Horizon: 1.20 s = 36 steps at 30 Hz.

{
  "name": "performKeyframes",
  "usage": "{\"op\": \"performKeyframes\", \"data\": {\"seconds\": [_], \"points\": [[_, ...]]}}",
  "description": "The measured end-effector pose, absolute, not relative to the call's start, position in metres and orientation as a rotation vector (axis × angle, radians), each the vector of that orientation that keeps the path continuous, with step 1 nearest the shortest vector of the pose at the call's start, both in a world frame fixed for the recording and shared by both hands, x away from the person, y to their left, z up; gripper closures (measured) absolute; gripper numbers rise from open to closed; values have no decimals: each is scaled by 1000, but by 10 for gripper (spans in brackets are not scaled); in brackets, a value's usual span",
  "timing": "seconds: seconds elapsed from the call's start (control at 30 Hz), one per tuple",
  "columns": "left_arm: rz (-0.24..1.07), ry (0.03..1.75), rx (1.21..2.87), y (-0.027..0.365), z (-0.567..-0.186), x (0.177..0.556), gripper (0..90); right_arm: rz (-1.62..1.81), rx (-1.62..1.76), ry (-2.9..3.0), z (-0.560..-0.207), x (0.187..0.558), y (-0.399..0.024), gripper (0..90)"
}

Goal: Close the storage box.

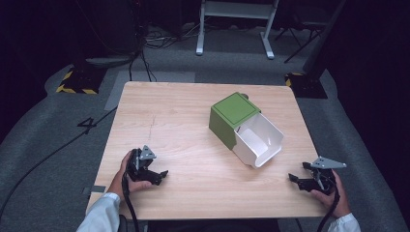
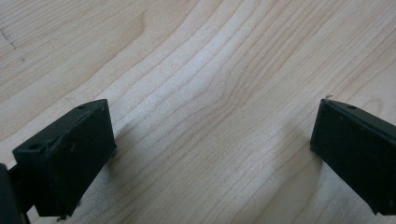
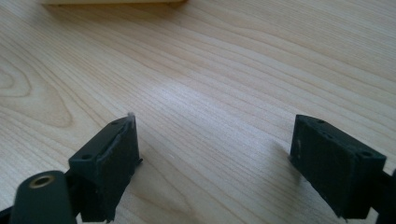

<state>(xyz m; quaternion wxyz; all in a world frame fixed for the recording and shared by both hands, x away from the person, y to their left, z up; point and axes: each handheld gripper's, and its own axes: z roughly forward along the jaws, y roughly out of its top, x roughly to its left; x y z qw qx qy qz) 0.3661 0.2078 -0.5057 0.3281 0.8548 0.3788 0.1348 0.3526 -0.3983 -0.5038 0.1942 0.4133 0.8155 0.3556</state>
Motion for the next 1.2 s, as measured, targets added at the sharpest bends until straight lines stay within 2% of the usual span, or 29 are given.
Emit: {"op": "performKeyframes", "data": {"seconds": [0.5, 0.6, 0.67, 0.9, 1.2], "points": [[354, 989, 2239, 208, -506, 367, 1, 1003, 1148, 2320, -503, 356, -398, 159], [355, 990, 2239, 207, -506, 367, 1, 1016, 1129, 2327, -501, 356, -396, 236], [354, 989, 2239, 207, -506, 367, 1, 1088, 1067, 2343, -496, 355, -393, 220], [356, 992, 2237, 207, -506, 367, 1, 1277, 870, 2368, -460, 350, -376, 305], [355, 994, 2236, 207, -506, 366, 1, 1287, 720, 2444, -439, 355, -342, 319]]}}
